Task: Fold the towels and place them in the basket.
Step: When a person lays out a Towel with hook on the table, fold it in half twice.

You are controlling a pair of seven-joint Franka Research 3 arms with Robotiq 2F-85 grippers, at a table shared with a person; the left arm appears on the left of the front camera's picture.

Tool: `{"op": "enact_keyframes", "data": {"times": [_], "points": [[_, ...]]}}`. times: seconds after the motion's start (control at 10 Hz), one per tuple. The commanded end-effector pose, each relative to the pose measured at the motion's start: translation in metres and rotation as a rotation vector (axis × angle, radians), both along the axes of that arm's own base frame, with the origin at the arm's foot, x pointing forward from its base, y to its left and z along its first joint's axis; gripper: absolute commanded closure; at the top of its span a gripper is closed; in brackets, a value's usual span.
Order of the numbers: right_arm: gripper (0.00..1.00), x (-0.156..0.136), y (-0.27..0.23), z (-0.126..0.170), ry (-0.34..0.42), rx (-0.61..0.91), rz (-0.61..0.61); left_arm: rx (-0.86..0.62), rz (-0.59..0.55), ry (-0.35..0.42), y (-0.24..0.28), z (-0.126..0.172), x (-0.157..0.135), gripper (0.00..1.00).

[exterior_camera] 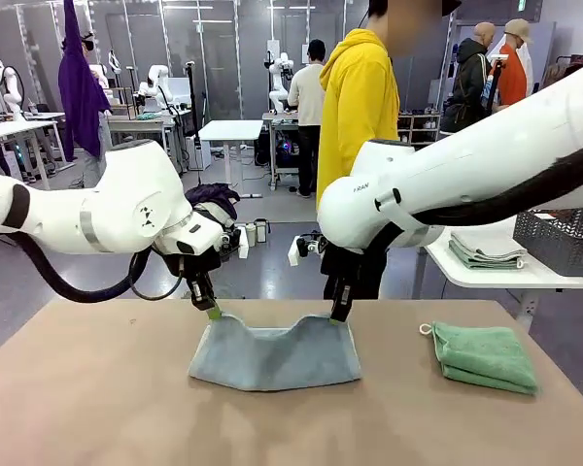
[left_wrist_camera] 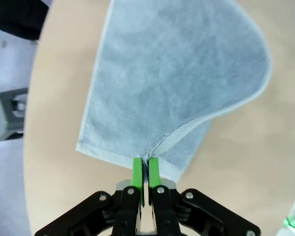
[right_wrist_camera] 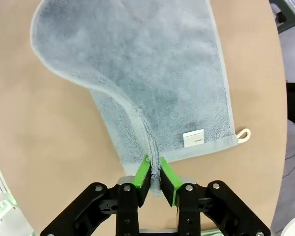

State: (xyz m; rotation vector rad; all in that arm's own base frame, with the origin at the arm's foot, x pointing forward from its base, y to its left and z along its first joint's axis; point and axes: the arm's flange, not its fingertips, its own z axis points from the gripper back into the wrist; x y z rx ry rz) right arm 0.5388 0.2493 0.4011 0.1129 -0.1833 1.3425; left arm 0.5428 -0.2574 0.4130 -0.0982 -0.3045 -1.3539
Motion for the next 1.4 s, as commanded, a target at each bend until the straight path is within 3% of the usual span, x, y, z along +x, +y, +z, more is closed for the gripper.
{"op": "enact_keyframes", "data": {"times": [0.0,0.5,1.3], "points": [[0.89,0.025,0.005,-0.005,0.031,0.02,-0.039,-0.021,0.005,0.075,0.006,-0.005,0.032,0.94],[0.89,0.07,-0.014,-0.034,0.035,0.044,-0.09,0.032,0.07,0.113,0.034,-0.028,0.077,0.94],[0.89,0.09,-0.024,-0.063,0.067,0.059,-0.092,0.085,0.037,0.149,0.034,-0.051,0.098,0.94]]}}
